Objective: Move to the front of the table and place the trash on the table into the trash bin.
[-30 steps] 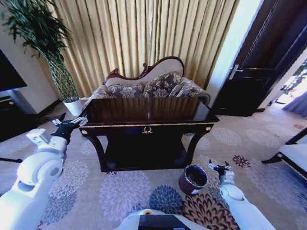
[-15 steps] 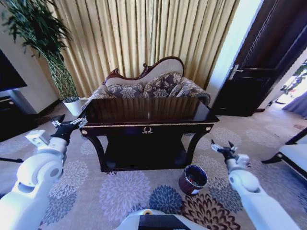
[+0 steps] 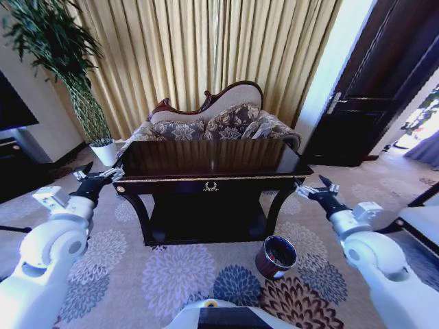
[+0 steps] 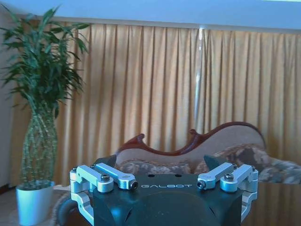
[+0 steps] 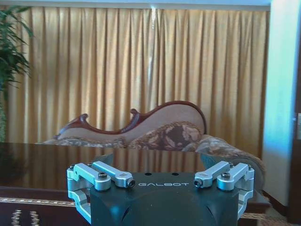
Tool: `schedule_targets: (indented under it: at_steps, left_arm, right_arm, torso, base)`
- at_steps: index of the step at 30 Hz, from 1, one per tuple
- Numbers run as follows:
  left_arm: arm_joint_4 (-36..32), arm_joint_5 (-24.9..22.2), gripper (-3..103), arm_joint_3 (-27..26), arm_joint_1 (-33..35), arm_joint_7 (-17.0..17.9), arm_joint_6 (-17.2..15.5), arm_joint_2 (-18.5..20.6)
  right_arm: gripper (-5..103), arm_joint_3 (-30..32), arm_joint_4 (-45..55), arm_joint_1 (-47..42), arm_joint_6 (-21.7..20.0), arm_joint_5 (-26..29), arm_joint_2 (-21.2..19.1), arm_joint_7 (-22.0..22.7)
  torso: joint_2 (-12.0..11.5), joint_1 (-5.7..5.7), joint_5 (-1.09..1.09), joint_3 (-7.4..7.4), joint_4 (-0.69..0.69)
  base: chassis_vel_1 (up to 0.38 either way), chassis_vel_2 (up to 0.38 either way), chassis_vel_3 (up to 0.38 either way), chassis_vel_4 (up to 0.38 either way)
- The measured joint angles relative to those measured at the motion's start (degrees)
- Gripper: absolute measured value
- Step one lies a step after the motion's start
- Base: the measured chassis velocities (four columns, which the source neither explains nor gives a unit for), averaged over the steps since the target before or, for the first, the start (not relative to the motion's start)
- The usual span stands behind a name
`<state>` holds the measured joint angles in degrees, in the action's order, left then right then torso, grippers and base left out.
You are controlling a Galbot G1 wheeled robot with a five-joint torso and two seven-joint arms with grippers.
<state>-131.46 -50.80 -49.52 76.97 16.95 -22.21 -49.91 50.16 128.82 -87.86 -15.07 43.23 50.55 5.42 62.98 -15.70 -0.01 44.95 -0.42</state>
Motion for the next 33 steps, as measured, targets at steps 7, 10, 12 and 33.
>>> schedule_targets:
  at_steps: [7, 10, 12, 33]
  left_arm:
    - [-0.03, -2.54, 100, 0.19, -0.41, -0.98, -0.46, 1.04]
    - [-0.15, -2.55, 100, 0.24, -0.58, 0.24, -1.86, 1.19]
    - [-0.24, -2.52, 100, 0.25, -0.57, 0.76, -2.27, 1.18]
    - [-1.11, -1.49, 100, -0.80, 0.26, 2.67, -5.10, 1.14]
  right_arm:
    - [100, -0.44, 1.83, 0.24, -0.54, 1.11, -0.47, 0.07]
    - [100, -0.31, 2.61, 0.23, -1.05, 1.61, -0.81, 0.13]
    - [100, -0.28, 2.88, 0.23, -1.32, 1.69, -0.97, 0.16]
    - [100, -0.15, 5.84, 0.89, -4.96, 3.09, -2.08, 2.52]
  torso:
    - [0.00, 0.00, 0.00, 0.00, -0.01]
    - [0.00, 0.00, 0.00, 0.00, -0.01]
    - [0.00, 0.00, 0.00, 0.00, 0.00]
    - [0.00, 0.00, 0.00, 0.00, 0.00]
  base:
    - [0.000, 0.000, 0.000, 0.000]
    - [0.000, 0.000, 0.000, 0.000]
    - [0.000, 0.000, 0.000, 0.000]
    - [0.000, 0.000, 0.000, 0.000]
